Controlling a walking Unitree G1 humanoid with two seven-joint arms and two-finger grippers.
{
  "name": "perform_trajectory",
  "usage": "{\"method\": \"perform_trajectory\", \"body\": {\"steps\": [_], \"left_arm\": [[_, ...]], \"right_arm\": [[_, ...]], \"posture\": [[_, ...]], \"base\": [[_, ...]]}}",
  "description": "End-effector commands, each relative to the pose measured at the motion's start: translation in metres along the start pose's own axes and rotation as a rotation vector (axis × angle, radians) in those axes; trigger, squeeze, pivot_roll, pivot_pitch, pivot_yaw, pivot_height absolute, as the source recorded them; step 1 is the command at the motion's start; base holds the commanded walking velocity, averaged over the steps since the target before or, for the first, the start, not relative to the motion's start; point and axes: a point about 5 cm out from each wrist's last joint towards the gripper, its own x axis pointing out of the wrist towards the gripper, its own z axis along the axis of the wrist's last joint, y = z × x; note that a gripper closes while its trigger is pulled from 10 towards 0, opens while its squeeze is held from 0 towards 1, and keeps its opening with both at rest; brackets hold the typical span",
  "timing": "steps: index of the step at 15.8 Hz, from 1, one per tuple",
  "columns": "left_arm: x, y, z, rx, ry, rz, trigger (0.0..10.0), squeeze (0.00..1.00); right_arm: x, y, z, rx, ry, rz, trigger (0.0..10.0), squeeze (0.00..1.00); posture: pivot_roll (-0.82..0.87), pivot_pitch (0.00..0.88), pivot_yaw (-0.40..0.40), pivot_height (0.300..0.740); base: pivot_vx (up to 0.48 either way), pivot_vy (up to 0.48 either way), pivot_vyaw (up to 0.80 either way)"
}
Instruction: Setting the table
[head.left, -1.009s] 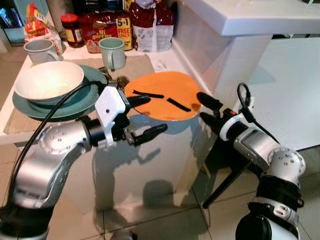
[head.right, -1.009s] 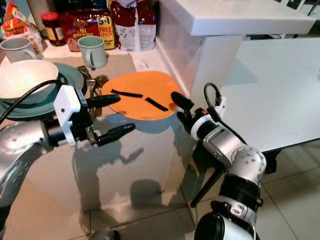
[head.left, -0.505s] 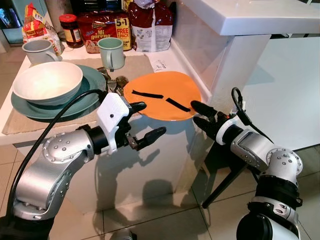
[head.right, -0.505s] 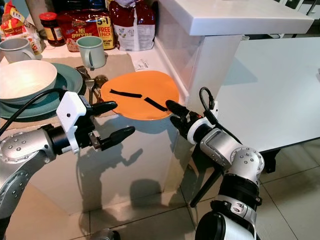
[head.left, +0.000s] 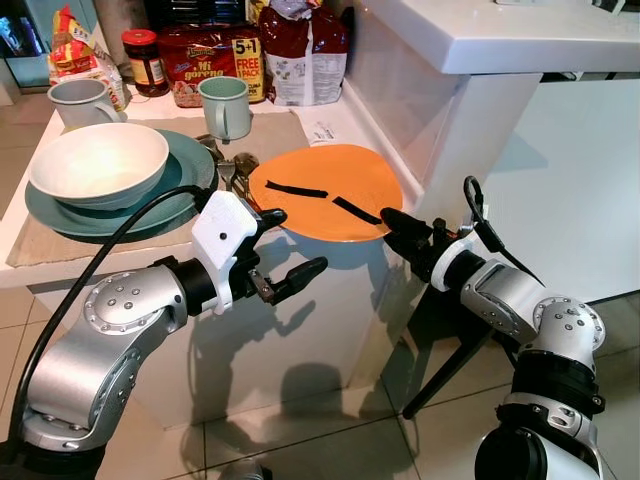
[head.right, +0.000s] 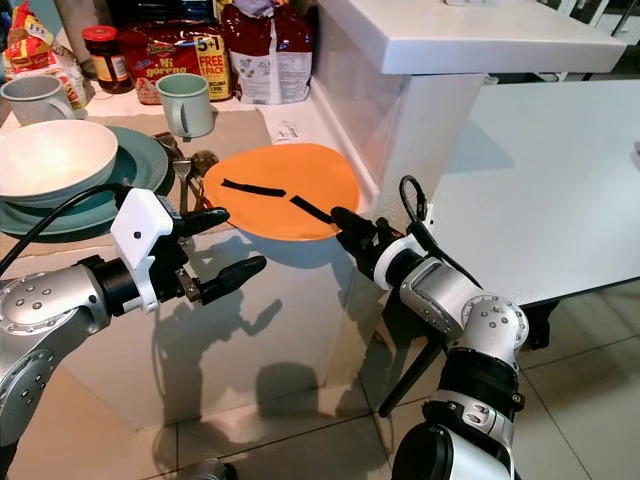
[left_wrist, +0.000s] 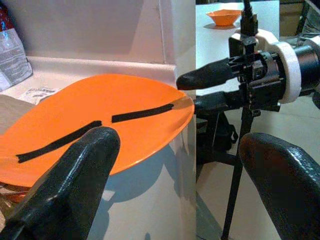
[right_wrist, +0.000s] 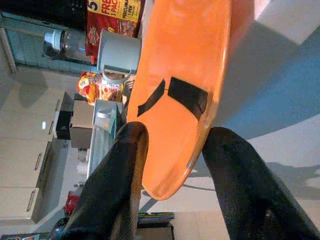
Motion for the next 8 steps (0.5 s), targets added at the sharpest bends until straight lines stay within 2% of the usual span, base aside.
{"method": "perform_trajectory", "body": {"steps": [1,8], "left_arm": [[0.0004,-0.0027,0.0024,0.012,0.003,-0.005,10.0,0.00],[0.0020,-0.0018,0.0041,0.010,-0.001,0.008,10.0,0.00]], "right_arm": [[-0.0012,0.0001,0.0021,0.004,0.002,-0.001,0.0,0.00],[-0.0013,-0.0014,0.0028,0.032,-0.003,0.008,0.0,0.00]], "posture": [[0.08,0.000,-0.068,0.740],[0.08,0.000,-0.066,0.740]], "base": [[0.000,0.000,0.00],[0.000,0.000,0.00]]}}
